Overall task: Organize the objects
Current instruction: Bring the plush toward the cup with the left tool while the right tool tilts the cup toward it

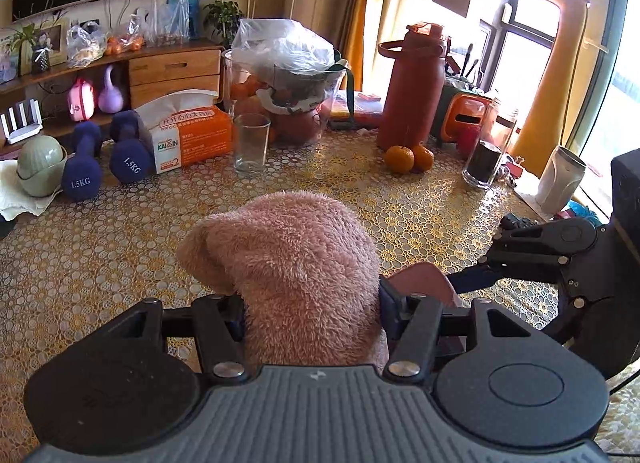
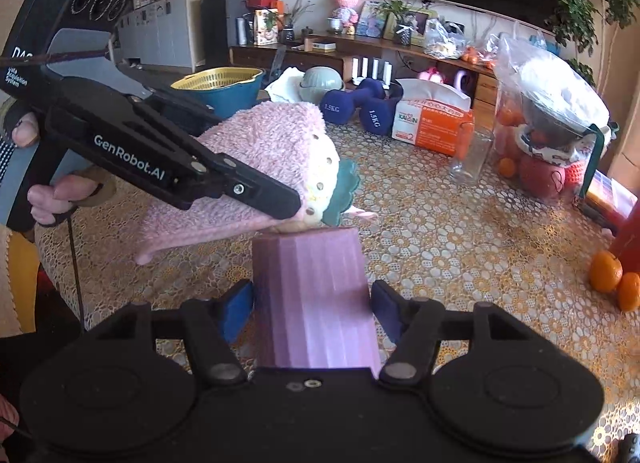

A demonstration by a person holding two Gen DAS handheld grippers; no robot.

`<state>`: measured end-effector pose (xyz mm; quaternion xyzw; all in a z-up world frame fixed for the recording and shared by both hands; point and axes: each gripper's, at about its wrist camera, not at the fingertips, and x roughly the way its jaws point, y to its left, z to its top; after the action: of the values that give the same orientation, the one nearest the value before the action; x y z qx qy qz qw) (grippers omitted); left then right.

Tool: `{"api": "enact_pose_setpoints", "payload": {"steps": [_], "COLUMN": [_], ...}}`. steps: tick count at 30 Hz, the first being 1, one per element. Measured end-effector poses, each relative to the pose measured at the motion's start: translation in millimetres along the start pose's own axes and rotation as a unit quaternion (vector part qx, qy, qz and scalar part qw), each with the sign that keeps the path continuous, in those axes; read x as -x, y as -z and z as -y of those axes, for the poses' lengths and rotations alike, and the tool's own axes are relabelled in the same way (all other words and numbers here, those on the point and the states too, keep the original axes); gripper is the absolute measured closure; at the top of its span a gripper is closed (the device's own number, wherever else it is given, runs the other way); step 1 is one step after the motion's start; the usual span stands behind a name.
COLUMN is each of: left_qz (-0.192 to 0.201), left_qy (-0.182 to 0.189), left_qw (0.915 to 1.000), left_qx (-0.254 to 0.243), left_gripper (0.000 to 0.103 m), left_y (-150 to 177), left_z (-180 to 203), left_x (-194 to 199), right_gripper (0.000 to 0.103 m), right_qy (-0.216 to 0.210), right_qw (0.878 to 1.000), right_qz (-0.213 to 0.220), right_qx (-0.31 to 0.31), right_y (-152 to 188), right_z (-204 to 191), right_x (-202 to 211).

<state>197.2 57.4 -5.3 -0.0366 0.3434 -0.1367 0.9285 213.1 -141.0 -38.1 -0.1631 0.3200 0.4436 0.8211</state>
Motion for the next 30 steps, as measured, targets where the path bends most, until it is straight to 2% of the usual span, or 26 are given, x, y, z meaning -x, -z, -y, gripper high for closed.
{"api": "enact_pose_setpoints", "payload": {"steps": [4,8,11,13,14,17,19,23,27,30], "left_qz": [0.027,0.029,0.017,0.014,0.012,-0.006,-0.012,0.004,0.014,0.011], "left_qy": [0.03,0.062,0.068,0.074,0.07,0.025,0.016,0.027,0.048,0.063], "left_qw": [0.999,0.9976,0.9974,0.9971,0.9975,0.9997,0.9996,0.9985,0.9981,0.9979], "left_qx": [0.018,0.007,-0.018,-0.012,-0.007,-0.004,0.017,0.048,0.038,0.01], "left_gripper": [0.044,0.044,0.044,0.044,0.044,0.044,0.044,0.044,0.044,0.044], "left_y": [-1.6,-2.3,2.4,2.1,1.6,2.7,5.1,8.1,2.2,-1.9], "left_z": [0.7,14.3,27.9,26.4,24.3,16.6,6.0,-0.1,16.5,37.2], "left_x": [18.4,22.6,13.8,10.1,8.1,-3.1,-5.7,7.1,14.5,9.4], "right_gripper": [0.039,0.039,0.039,0.04,0.04,0.041,0.041,0.041,0.041,0.041], "right_qy": [-0.025,-0.022,-0.006,0.002,0.005,0.01,0.005,0.007,-0.008,-0.007], "right_qw": [0.994,0.987,0.987,0.99,0.991,0.991,0.99,0.982,0.965,0.964], "right_qz": [-0.004,-0.018,-0.026,-0.028,-0.026,-0.022,-0.019,-0.013,-0.004,-0.001], "right_qx": [-0.11,-0.158,-0.156,-0.141,-0.135,-0.129,-0.14,-0.186,-0.263,-0.268], "right_y": [-1.6,-3.0,-1.9,-0.4,0.3,3.2,5.2,12.6,25.0,27.2], "right_z": [10.4,13.2,8.9,3.1,1.1,-1.4,0.1,14.2,37.5,38.5], "right_x": [2.8,1.8,0.4,1.2,3.1,8.6,12.6,16.3,16.2,17.3]}}
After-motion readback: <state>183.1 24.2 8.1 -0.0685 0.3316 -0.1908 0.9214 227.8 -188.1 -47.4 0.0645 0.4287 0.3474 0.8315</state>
